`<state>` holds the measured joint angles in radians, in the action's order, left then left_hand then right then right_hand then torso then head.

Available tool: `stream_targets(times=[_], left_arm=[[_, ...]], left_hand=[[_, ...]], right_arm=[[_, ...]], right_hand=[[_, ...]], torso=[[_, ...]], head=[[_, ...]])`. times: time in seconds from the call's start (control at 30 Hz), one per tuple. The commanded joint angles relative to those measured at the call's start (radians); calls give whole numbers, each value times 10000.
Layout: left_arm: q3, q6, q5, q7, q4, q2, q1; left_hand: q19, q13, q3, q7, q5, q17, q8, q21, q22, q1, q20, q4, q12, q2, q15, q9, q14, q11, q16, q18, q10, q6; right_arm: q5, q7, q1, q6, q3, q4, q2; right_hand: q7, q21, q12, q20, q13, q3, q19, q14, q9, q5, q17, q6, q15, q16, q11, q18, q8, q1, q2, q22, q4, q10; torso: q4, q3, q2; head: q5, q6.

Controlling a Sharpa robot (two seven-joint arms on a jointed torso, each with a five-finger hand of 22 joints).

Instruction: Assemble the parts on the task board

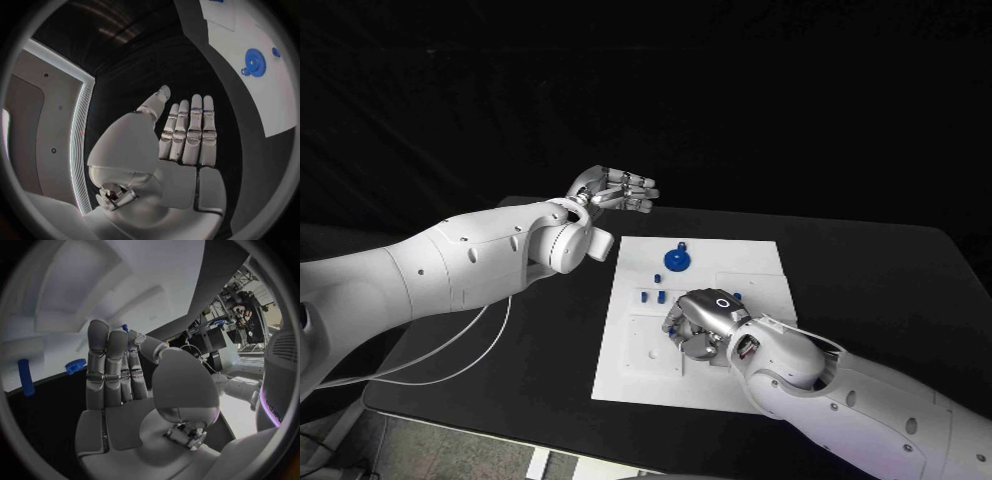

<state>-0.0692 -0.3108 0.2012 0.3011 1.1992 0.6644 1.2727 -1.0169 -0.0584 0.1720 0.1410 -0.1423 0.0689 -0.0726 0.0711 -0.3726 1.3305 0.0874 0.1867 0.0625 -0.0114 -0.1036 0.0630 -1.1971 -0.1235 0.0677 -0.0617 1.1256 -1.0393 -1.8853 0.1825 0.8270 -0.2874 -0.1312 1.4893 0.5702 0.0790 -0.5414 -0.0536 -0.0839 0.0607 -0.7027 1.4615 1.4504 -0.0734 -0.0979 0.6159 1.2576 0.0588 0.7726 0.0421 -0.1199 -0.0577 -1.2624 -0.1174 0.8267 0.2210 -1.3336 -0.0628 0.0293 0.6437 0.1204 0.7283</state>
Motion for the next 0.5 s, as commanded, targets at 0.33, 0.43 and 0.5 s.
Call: stream_targets(times=[0.33,0.43,0.5], left_arm=[[10,142,-52,56,3,-17,22],[10,145,-51,52,-1,-17,22],[10,146,-50,49,-2,-17,22]], left_hand=[[-51,10,-58,23,29,10,25,53,95,63,1,-14,-37,29,-18,-6,27,-40,-33,84,-32,71],[-51,10,-58,23,29,10,25,53,95,63,1,-14,-37,29,-18,-6,27,-40,-33,84,-32,71],[-51,10,-58,23,29,10,25,53,95,63,1,-14,-37,29,-18,-6,27,-40,-33,84,-32,71]], right_arm=[[-175,81,-17,307,73,-11,12],[-217,127,-17,374,82,-19,21],[-242,166,-16,413,88,-29,23]], right_hand=[[6,86,-61,-60,10,17,48,0,-11,-15,-17,98,88,36,-162,-144,-64,-27,59,83,60,-267],[6,86,-61,-60,10,17,48,0,-11,-15,-17,98,88,36,-162,-144,-64,-27,59,83,60,-267],[11,114,-59,-56,9,22,49,-5,-7,-20,-23,84,85,33,-156,-143,-60,-19,61,109,63,-248]], torso=[[0,0,0],[3,0,-1],[4,-3,-1]], head=[[64,37],[65,33],[65,37]])
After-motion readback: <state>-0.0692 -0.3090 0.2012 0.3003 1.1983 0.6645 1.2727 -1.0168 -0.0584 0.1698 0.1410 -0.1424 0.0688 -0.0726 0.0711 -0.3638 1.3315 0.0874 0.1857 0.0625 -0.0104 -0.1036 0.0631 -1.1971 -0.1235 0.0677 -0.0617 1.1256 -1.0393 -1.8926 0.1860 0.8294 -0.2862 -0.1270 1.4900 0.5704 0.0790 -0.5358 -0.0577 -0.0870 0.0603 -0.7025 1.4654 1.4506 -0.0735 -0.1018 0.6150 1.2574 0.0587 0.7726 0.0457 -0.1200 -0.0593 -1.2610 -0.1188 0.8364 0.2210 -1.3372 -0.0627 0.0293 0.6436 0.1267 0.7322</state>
